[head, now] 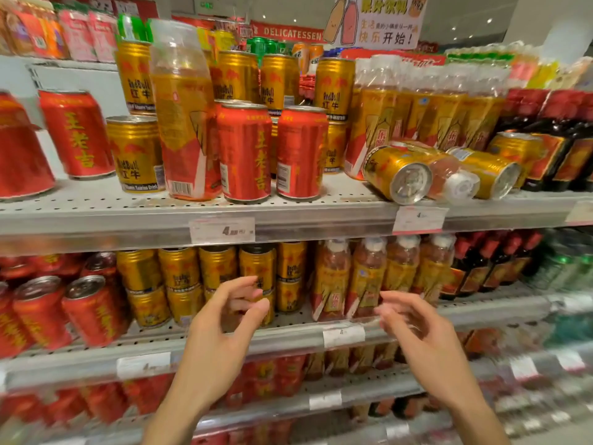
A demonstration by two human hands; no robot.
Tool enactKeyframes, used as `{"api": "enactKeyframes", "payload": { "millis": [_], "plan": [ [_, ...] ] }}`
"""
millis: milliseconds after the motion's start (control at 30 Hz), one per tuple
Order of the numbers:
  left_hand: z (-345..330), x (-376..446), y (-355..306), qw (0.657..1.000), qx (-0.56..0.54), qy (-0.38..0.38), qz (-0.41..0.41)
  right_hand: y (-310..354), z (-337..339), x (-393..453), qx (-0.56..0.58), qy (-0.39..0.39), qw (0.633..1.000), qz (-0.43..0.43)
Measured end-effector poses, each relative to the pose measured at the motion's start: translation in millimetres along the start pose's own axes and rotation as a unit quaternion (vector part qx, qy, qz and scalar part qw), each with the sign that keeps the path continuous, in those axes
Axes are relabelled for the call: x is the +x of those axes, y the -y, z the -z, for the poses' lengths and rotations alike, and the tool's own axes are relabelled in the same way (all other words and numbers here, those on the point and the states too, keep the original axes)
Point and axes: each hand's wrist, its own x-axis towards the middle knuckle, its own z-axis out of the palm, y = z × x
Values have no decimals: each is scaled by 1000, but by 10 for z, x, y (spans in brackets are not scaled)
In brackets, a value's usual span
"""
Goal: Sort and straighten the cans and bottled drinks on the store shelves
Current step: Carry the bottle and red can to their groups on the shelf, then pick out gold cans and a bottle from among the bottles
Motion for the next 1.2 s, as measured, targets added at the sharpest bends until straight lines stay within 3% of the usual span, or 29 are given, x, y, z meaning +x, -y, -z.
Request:
{"api": "enactKeyframes", "payload": {
  "millis": [467,633,867,1000,1200],
  "plan": [
    [-1537,22,-540,998,28,-57,-15,-389,1278,750,-12,69,995,70],
    [-1670,57,-721,995,51,-74,-34,-274,1473,882,-18,76,990,116],
    [-1560,282,-1045,982,110,-82,-132,128,1681,1002,-109,4,958,265],
    [-1298,516,-1290,934,238,-93,-250,532,1756,1140,-186,-16,909,372],
    [-916,1004,-1681,798,449,-142,-376,1080,1559,1429,-310,-9,809,500]
  ]
}}
